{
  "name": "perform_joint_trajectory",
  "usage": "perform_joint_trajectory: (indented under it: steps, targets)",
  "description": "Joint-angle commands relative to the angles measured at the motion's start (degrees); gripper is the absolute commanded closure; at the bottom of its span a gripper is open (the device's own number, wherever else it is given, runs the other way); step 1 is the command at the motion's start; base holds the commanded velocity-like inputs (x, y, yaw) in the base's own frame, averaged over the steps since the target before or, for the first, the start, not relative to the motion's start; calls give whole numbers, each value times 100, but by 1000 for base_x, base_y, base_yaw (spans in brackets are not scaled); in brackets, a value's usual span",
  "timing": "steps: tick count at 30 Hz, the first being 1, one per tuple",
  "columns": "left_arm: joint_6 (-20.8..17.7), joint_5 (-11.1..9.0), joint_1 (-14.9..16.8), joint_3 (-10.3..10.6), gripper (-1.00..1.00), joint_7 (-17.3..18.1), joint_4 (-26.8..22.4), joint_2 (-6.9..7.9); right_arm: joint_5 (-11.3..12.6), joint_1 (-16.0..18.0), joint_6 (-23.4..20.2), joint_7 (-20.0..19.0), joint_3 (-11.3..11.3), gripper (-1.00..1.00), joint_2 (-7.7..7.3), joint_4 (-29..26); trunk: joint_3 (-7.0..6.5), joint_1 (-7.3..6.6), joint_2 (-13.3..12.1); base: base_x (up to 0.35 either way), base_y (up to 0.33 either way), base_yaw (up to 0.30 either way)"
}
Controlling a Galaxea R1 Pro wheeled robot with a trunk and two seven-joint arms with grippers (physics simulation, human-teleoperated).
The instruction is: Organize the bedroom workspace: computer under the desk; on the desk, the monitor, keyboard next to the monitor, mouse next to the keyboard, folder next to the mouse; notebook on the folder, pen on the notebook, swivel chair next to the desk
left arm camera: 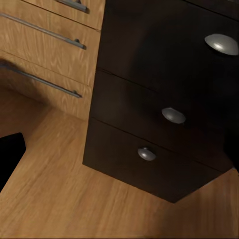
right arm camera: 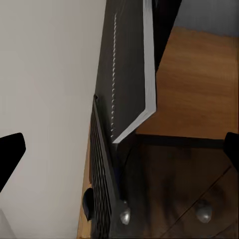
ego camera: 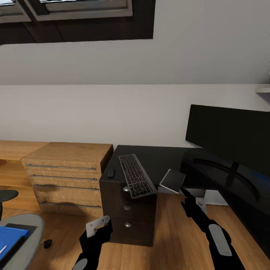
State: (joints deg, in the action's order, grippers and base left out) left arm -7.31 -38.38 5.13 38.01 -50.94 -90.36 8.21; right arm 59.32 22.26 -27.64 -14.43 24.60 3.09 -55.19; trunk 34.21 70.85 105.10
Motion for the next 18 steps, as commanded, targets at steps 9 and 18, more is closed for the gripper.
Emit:
perform_joint_trajectory:
  steps: [9, 18]
  targets:
    - [-32, -12, 9, 50, -100, -38, 83, -2, 17, 6, -43, -4, 29, -100, 7, -14, 6, -4, 4, -297, -90, 0]
    - [-1, -13, 8, 367, -100, -48, 385, -4, -573, 6, -43, 9, 38, -100, 13, 64, -48, -70, -117, -57, -26, 0]
